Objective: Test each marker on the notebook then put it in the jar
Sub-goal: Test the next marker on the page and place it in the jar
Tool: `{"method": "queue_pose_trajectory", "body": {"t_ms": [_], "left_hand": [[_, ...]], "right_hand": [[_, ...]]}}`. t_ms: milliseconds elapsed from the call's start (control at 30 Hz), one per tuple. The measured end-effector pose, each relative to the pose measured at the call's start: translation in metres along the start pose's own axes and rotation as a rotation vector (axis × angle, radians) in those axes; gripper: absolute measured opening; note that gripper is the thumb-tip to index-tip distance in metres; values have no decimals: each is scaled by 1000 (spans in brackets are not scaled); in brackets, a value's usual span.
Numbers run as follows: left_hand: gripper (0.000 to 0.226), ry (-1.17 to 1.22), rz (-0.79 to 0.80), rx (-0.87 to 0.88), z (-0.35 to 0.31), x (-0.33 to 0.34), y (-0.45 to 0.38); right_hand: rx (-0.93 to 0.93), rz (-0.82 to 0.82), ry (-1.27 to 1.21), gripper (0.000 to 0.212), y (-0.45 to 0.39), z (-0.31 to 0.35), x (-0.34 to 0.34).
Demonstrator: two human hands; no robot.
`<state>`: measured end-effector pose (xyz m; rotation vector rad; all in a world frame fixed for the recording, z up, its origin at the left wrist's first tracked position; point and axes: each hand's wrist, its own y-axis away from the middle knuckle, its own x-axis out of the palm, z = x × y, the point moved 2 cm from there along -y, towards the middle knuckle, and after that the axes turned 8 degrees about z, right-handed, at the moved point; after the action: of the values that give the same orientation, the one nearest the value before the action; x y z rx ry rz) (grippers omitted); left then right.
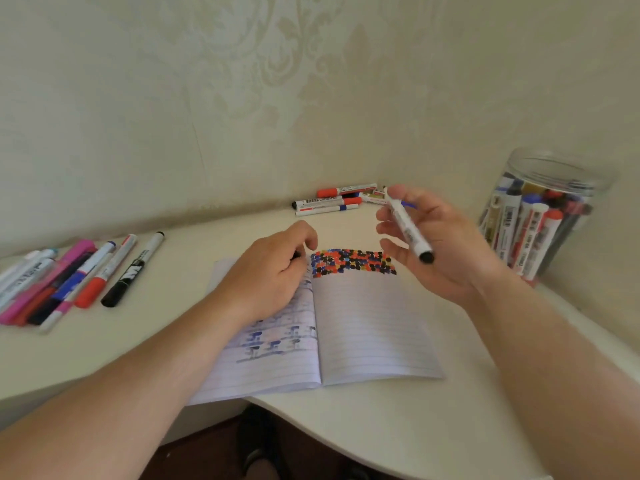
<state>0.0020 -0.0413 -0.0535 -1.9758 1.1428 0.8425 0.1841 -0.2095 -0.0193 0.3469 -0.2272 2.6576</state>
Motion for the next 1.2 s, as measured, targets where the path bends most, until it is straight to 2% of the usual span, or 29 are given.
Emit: {"method": "queue_pose_trajectory", "body": {"t_ms": [100,167,200,367,467,633,1033,1200], "left_hand": [[21,-136,130,-48,2,6,-7],[33,-201,206,-100,3,9,-9],[40,-213,234,-118,2,10,-10],[59,-226,260,-138,-1,9,-11],[62,-229,257,-139,0,10,-12],[48,-231,240,-127,2,11,-12],[48,-234,236,-119,3,12,-12],[50,-246,238,-121,2,12,-12]], "right_hand": [[-25,41,55,19,1,-6,1],[15,32,182,10,1,-13,4],[47,20,226,15,-1,-16,6],[92,2,549,13,-2,-24,16],[125,-91,682,16,-4,-30,17],[144,-238,670,21,-10,-36,15],[140,-243,780,23,-12,-40,16],[137,-243,726,20,-11,-39,14]]}}
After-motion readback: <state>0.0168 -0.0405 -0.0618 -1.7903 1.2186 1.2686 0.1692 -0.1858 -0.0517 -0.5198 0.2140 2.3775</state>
